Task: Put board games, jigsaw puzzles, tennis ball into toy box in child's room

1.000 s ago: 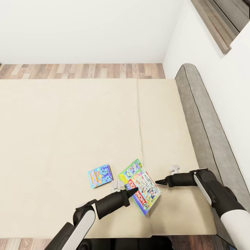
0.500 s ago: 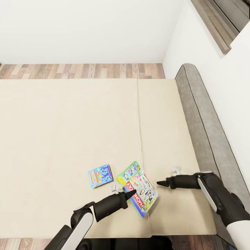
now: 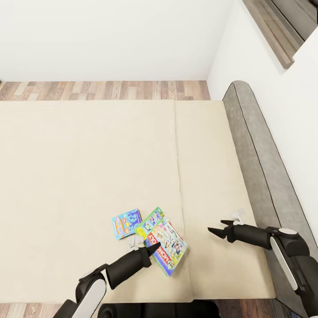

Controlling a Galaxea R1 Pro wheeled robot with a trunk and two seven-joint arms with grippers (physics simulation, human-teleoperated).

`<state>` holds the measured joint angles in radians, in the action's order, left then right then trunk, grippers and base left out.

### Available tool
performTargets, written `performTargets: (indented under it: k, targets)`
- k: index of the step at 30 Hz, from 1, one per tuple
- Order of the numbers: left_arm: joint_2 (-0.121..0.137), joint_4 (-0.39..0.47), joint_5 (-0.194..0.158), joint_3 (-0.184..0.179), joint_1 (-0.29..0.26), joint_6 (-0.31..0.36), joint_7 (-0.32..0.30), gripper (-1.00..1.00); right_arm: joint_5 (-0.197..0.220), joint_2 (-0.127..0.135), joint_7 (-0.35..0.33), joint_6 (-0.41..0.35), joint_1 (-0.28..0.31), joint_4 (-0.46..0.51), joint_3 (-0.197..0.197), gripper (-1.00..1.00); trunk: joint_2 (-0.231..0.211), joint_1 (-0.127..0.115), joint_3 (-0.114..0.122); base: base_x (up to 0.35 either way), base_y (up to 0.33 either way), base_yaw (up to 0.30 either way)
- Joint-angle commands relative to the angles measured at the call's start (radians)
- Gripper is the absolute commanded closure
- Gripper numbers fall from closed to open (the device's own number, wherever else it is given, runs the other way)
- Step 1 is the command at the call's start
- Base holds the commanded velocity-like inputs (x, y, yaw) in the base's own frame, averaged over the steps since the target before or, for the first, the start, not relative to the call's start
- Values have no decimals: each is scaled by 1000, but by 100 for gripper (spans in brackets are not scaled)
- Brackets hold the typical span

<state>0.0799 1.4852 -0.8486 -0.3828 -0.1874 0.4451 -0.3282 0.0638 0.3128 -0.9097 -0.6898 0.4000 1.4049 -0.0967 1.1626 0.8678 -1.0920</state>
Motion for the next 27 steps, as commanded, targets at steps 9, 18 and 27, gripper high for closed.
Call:
performTargets:
  k: [9, 18, 27]
  targets:
    - [1, 33, -11, 16, 27, 10, 48, 100, 4, -2, 3, -15, -5, 40, -7, -100, 0, 0, 0, 0, 0, 0]
    - [0, 43, -14, 21, 35, 18, 64, 100, 3, -5, 6, -28, -6, 53, -9, -100, 0, 0, 0, 0, 0, 0]
    - [0, 48, -18, 18, 45, 19, 91, 100, 2, -8, 10, -59, -6, 56, -9, -100, 0, 0, 0, 0, 0, 0]
